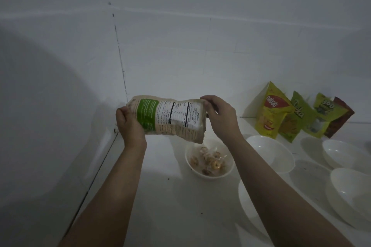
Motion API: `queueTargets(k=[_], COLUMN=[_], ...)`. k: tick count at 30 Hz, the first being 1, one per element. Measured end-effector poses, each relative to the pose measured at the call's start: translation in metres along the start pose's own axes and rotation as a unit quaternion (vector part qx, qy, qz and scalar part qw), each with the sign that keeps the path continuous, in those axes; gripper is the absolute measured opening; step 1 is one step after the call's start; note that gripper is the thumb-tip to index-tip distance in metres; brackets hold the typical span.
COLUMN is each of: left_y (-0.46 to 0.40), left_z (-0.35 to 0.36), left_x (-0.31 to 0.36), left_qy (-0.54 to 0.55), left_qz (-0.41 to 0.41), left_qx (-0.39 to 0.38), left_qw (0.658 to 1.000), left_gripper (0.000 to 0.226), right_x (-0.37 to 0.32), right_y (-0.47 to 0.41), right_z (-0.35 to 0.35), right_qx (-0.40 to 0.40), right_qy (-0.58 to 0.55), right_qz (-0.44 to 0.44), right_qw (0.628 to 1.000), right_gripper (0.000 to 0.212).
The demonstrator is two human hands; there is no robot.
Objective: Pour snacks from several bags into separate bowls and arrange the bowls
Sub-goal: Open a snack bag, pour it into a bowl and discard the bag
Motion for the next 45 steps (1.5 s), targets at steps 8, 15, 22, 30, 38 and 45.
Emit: queueTargets(k=[8, 15, 22, 30, 38, 45], left_y=[0.063, 0.126, 0.156, 0.165, 0.170, 0.175], left_z=[0.073, 0.158, 0.199, 0.199, 0.202, 0.208], left_x=[-0.025, -0.035, -0.026, -0.022, -0.013, -0.013], left_qy=[0.018, -0.026, -0.118, -0.183, -0.181, -0.183], left_qz=[-0.017, 0.021, 0.115, 0.165, 0.195, 0.193], left_qx=[-0.077, -0.157, -0.173, -0.149, -0.163, -0.184], left_qw=[0.997, 0.987, 0.971, 0.958, 0.950, 0.946], left_gripper=[0.030, 0.029, 0.025, 0.029, 0.028, 0.028], right_x=[0.035, 0.078, 0.143, 0.175, 0.179, 0.178], right_y=[0.020, 0.008, -0.006, -0.001, 0.003, 0.007], right_z=[-0.095, -0.190, -0.204, -0.195, -0.196, -0.204], right_qx=[0.113, 0.143, 0.022, -0.018, -0.015, -0.016], right_qy=[0.010, 0.054, 0.161, 0.077, 0.032, 0.022], right_qz=[0.035, 0.070, 0.084, 0.097, 0.086, 0.083], right_qw=[0.993, 0.986, 0.983, 0.992, 0.996, 0.996], right_gripper=[0.022, 0.017, 0.016, 0.017, 0.016, 0.012])
Point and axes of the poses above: each hand's wrist, its own y-axis away from the middle knuckle, its own z-axis out of the palm, x = y × z, the point moved 10 cm from there along -y, towards the middle knuckle, and after that the axes turned 1 degree about -y, right-handed, at the moved point
